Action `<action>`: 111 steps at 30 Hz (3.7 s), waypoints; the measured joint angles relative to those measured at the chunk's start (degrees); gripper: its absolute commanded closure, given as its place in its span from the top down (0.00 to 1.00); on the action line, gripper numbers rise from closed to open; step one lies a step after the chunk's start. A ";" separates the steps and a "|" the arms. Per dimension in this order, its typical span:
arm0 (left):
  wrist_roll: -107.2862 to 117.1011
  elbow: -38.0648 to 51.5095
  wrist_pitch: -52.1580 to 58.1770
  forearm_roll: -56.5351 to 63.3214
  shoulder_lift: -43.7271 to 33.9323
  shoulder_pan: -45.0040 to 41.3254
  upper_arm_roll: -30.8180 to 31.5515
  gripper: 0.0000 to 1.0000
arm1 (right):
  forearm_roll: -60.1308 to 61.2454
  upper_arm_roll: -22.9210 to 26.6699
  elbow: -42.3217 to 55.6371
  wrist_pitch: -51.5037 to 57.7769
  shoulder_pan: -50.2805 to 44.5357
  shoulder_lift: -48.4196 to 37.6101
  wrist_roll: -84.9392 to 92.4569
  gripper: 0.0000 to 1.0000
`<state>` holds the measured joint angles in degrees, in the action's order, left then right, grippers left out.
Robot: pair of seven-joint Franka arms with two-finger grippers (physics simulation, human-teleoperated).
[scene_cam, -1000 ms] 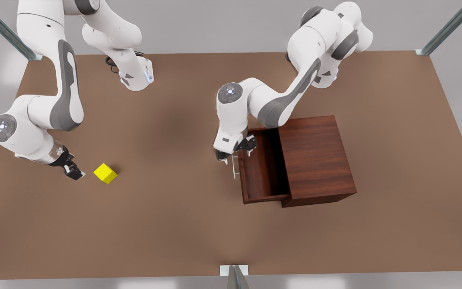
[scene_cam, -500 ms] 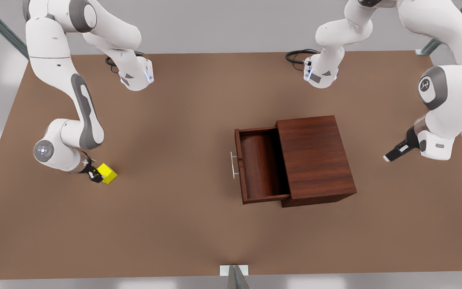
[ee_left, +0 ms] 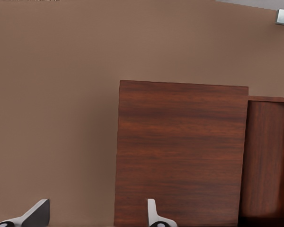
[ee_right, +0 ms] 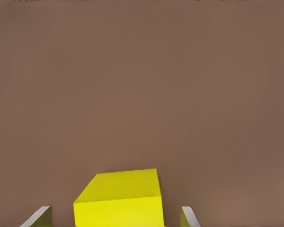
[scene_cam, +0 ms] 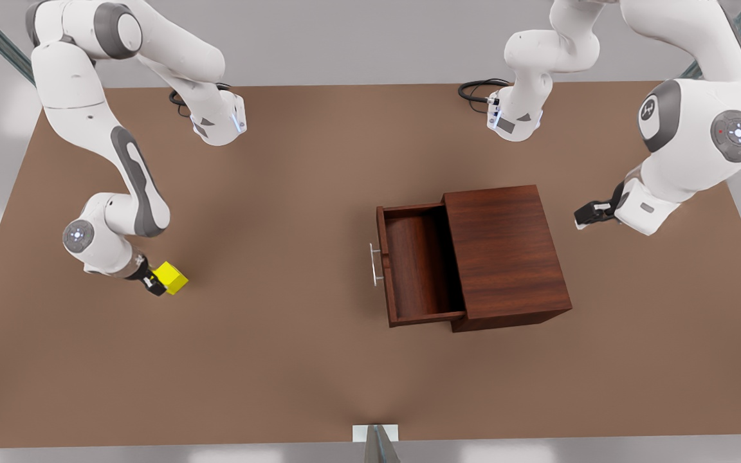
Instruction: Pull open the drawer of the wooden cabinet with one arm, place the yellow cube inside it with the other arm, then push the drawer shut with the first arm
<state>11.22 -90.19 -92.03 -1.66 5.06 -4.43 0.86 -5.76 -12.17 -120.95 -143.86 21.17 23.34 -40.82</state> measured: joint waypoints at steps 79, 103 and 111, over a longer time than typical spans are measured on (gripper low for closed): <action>29.24 36.87 -12.91 11.41 40.23 -42.45 -0.99 1.00 | 3.15 6.18 26.91 43.03 -14.52 -8.66 -32.70 1.00; 52.08 34.55 -25.03 15.78 49.36 -43.35 -2.55 1.00 | 2.82 6.68 31.89 48.39 -14.58 -5.27 17.27 1.00; 50.98 34.01 -20.97 15.30 48.33 -40.52 -2.54 1.00 | 2.77 6.64 31.89 48.46 -14.58 -5.17 23.45 1.00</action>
<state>62.20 -56.18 -113.01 13.64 53.40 -44.95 -1.67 -2.99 -5.53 -89.06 -95.40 6.59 18.17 -17.37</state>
